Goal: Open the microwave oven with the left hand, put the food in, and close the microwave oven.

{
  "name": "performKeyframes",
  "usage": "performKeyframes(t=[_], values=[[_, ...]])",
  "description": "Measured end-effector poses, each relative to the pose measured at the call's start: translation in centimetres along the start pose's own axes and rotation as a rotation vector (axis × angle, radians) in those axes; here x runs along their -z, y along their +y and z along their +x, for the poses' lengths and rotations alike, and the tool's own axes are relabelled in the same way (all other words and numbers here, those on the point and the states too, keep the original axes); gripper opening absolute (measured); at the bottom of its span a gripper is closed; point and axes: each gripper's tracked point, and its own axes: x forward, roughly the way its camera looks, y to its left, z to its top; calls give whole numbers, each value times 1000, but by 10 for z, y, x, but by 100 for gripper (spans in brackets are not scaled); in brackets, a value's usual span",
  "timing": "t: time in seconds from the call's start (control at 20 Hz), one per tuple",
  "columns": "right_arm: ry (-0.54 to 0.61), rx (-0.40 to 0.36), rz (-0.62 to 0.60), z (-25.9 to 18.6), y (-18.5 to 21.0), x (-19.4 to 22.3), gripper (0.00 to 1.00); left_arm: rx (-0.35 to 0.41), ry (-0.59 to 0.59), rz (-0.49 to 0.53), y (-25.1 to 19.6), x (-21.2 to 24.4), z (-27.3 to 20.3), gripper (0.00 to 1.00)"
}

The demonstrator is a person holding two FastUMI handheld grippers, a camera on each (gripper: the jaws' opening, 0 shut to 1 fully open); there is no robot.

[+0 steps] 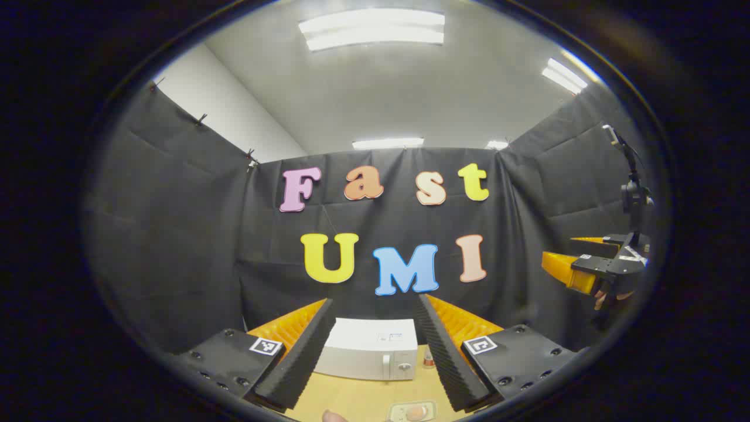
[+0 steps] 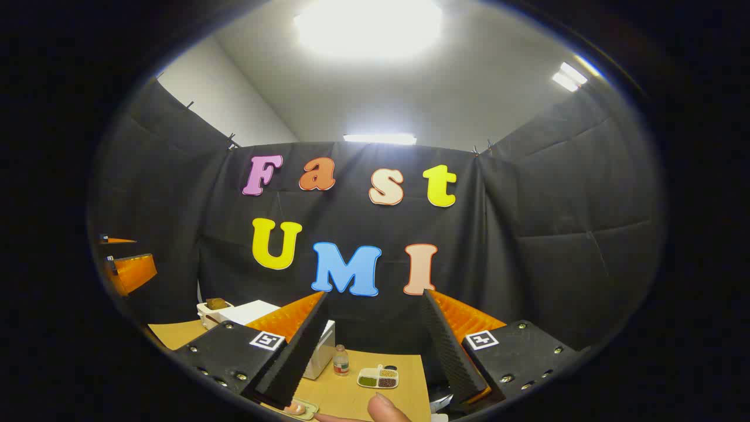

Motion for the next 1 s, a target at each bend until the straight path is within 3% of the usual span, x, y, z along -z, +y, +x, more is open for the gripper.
performKeyframes(t=[0.05,0.35,0.45,0.7,0.9,1.0], values=[[4,-4,1,3,-4,3,96,-2,6,1,-4,2,3,94],[12,-27,51,18,-31,18,96,-23,35,-27,-30,17,12,94],[8,-35,63,20,-37,25,96,-47,57,-33,-37,24,11,99],[-8,-54,44,25,-39,38,96,-67,37,-67,-56,16,0,96],[3,-100,100,28,-26,35,97,-97,47,-60,-45,22,-3,94],[10,-82,84,32,-37,39,96,-101,70,-75,-42,33,0,96]])
